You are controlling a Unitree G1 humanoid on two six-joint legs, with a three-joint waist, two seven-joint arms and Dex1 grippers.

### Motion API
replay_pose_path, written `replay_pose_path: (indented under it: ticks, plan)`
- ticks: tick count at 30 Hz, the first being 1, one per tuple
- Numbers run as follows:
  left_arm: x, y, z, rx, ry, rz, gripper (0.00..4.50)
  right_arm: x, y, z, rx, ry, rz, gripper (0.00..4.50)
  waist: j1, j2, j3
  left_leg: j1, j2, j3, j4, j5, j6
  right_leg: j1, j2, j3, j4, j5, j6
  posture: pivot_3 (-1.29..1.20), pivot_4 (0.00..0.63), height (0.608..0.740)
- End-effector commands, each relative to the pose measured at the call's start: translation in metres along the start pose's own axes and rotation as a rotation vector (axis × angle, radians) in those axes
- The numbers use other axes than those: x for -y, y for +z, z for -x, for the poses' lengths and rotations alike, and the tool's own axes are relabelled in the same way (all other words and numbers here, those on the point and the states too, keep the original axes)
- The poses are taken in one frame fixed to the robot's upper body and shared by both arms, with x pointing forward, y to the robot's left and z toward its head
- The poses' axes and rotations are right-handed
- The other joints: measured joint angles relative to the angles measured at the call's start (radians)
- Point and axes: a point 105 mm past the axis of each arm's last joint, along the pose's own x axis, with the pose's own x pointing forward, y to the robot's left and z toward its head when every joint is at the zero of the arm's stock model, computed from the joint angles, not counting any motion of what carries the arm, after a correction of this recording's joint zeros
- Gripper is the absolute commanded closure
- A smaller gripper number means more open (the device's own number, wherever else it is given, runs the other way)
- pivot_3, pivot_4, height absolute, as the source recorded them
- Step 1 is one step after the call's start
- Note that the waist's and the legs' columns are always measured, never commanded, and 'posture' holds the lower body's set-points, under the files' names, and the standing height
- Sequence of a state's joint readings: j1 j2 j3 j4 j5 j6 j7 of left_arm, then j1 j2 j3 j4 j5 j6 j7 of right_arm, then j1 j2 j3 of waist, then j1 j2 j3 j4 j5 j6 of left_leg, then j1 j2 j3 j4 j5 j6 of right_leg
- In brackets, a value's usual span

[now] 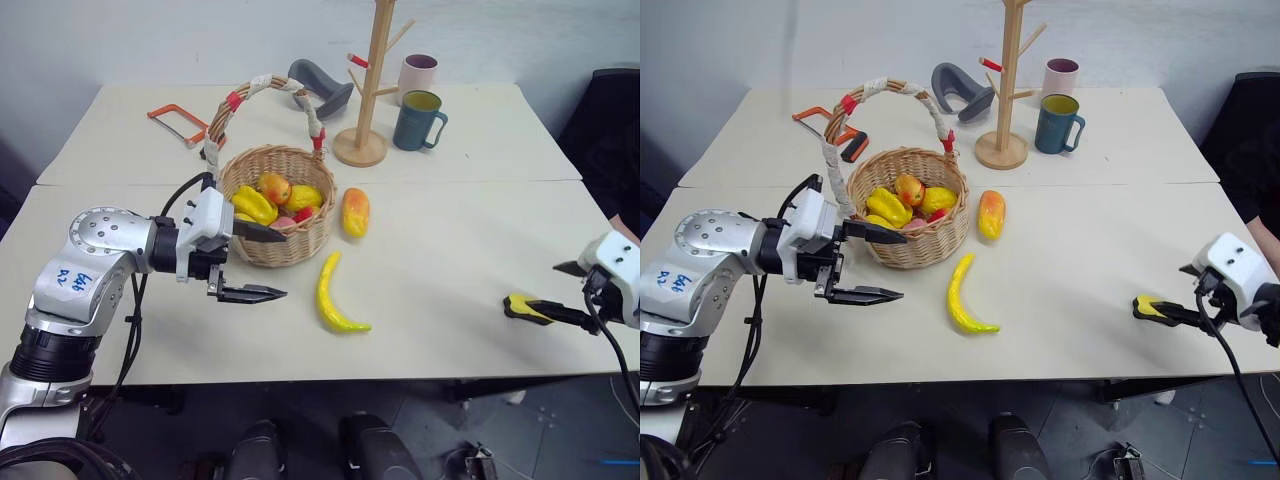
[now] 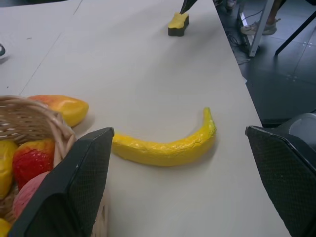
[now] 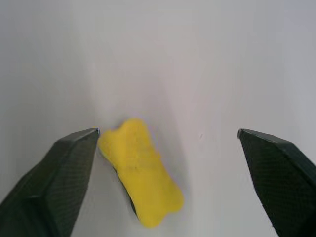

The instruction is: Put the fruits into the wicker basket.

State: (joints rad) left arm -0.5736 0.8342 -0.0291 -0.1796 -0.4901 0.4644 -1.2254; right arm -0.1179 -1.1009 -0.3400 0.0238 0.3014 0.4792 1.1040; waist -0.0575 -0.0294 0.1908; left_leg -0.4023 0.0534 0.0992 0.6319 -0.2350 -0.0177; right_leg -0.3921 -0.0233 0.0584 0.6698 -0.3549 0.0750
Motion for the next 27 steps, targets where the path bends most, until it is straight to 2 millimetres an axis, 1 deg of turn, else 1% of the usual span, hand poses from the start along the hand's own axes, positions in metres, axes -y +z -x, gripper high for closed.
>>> replay_pose_path:
  ticks: [1,2,4,6,8,11,14,16,17,20,21,24,27]
  plan:
    - [-0.002,0.006,0.008,0.005,0.02,-0.028,0.0,-0.029,0.059,0.0,0.182,0.139,0.001,0.04,-0.001,0.0,0.0,0.0,0.0,0.0,0.0,0.0,0.0,0.0,0.0,0.0,0.0,0.0,0.0,0.0,0.15,0.74]
    - [-0.002,0.006,0.009,0.005,0.023,-0.025,0.0,-0.043,0.071,-0.003,0.208,0.203,0.007,0.04,-0.001,0.0,0.0,0.0,0.001,0.0,0.0,0.0,0.0,0.0,0.0,0.0,0.0,0.0,0.0,0.0,0.15,0.74]
    - [-0.002,0.005,0.011,0.0,0.026,-0.021,0.0,-0.081,0.095,-0.018,0.272,0.366,0.036,0.04,0.0,0.0,0.0,0.0,0.001,-0.001,-0.001,0.0,0.0,0.0,0.001,-0.001,0.0,0.0,0.0,0.0,0.15,0.74]
    - [-0.001,0.004,0.012,-0.008,0.025,-0.021,0.0,-0.108,0.111,-0.036,0.311,0.463,0.052,0.04,-0.001,-0.001,0.0,0.0,0.003,-0.002,0.0,-0.001,0.0,0.0,0.002,-0.001,-0.001,0.0,0.0,0.0,0.15,0.74]
    - [0.0,0.004,0.012,-0.016,0.02,-0.022,0.0,-0.127,0.118,-0.055,0.317,0.51,0.051,0.04,0.001,-0.001,0.0,-0.001,0.003,-0.003,0.0,-0.002,0.002,0.0,0.002,-0.001,-0.001,0.0,0.0,0.0,0.15,0.74]
    - [0.002,0.002,0.013,-0.042,0.021,-0.029,0.0,-0.152,0.118,-0.082,0.303,0.572,0.06,0.04,0.009,-0.001,0.0,-0.004,0.002,-0.003,0.0,-0.003,0.003,-0.002,0.001,-0.001,-0.001,0.0,0.0,0.0,0.15,0.74]
    - [0.004,0.002,0.016,-0.052,0.029,-0.027,0.0,-0.162,0.118,-0.101,0.29,0.582,0.031,0.04,0.009,-0.001,0.0,-0.004,0.001,-0.002,0.0,-0.003,0.003,-0.002,-0.001,-0.001,-0.002,0.0,0.0,0.0,0.15,0.74]
    - [0.005,0.004,0.021,-0.059,0.035,-0.025,0.0,-0.17,0.113,-0.111,0.267,0.594,0.024,0.04,0.009,-0.001,0.0,-0.004,0.0,-0.002,0.001,-0.004,0.005,-0.003,-0.002,-0.001,-0.002,0.0,0.0,0.0,0.15,0.74]
    - [0.006,0.003,0.022,-0.065,0.038,-0.024,0.0,-0.173,0.11,-0.114,0.263,0.602,0.024,0.04,0.009,-0.001,0.0,-0.004,0.0,-0.002,0.001,-0.005,0.007,-0.002,-0.002,-0.001,-0.002,0.0,0.0,0.0,0.15,0.74]
    - [0.007,0.005,0.026,-0.073,0.043,-0.026,0.0,-0.181,0.103,-0.117,0.26,0.647,0.004,0.04,0.009,-0.001,0.0,-0.004,0.0,-0.002,0.001,-0.005,0.007,-0.002,-0.001,-0.002,-0.001,0.0,0.0,0.0,0.15,0.74]
    - [0.006,0.006,0.028,-0.068,0.051,-0.022,0.0,-0.183,0.099,-0.121,0.249,0.645,0.001,0.04,0.009,-0.001,0.0,-0.004,0.0,-0.002,0.001,-0.005,0.007,-0.002,-0.001,-0.002,-0.001,0.0,0.0,0.0,0.15,0.74]
    - [0.005,0.006,0.029,-0.063,0.069,-0.016,0.0,-0.193,0.089,-0.129,0.217,0.667,0.036,0.04,0.007,-0.001,0.0,-0.004,0.0,-0.002,0.001,-0.005,0.007,-0.002,-0.001,-0.002,-0.001,0.0,0.0,0.0,0.15,0.74]
    - [0.006,0.005,0.028,-0.064,0.069,-0.014,0.0,-0.201,0.086,-0.135,0.211,0.688,0.087,0.67,0.004,-0.001,0.0,-0.004,0.0,-0.002,0.0,-0.005,0.007,-0.002,-0.001,-0.002,-0.001,0.0,0.0,0.0,0.15,0.74]
